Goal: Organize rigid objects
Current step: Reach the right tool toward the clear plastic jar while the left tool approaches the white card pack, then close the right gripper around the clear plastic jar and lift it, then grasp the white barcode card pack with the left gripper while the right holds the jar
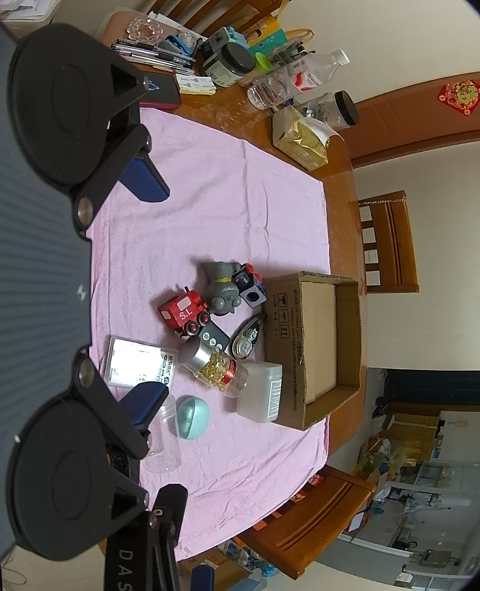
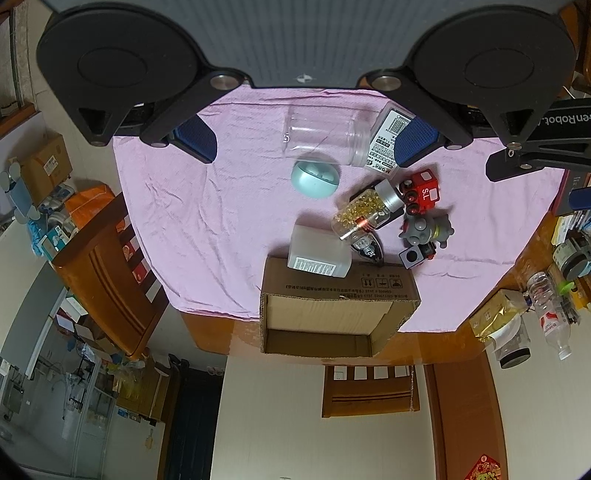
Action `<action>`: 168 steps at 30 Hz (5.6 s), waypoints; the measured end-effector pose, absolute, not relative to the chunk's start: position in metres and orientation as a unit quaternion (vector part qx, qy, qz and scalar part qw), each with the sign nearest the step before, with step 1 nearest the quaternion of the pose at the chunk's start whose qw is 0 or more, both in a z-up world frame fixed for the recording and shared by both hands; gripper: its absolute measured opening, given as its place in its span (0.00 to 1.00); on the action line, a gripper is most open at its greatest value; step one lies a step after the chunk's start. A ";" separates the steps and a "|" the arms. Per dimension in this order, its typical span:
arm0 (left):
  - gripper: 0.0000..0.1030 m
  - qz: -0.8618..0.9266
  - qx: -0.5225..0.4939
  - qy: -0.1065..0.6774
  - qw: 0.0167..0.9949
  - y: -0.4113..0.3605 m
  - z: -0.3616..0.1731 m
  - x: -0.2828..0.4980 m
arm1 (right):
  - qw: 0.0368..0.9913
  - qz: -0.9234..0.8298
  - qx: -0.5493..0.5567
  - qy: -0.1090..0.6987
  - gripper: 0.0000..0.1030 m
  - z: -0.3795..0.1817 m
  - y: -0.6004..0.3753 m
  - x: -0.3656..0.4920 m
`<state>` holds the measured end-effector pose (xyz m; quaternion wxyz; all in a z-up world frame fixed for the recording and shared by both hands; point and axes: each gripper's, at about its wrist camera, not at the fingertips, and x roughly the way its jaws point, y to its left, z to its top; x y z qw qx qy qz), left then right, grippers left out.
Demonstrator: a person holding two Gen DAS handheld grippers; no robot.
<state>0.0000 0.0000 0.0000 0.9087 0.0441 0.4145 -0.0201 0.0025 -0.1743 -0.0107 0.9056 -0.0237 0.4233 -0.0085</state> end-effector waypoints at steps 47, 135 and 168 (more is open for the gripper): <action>0.99 -0.111 0.088 0.405 0.903 -0.002 -0.005 0.011 | 0.917 0.083 -0.050 0.386 1.00 -0.024 -0.190 0.005; 0.99 -0.063 0.016 0.524 0.849 -0.015 -0.159 0.095 | 0.849 0.084 -0.068 0.517 1.00 -0.168 -0.244 0.078; 0.92 -0.026 0.031 0.521 0.853 -0.013 -0.158 0.092 | 0.829 0.110 -0.075 0.543 1.00 -0.166 -0.242 0.087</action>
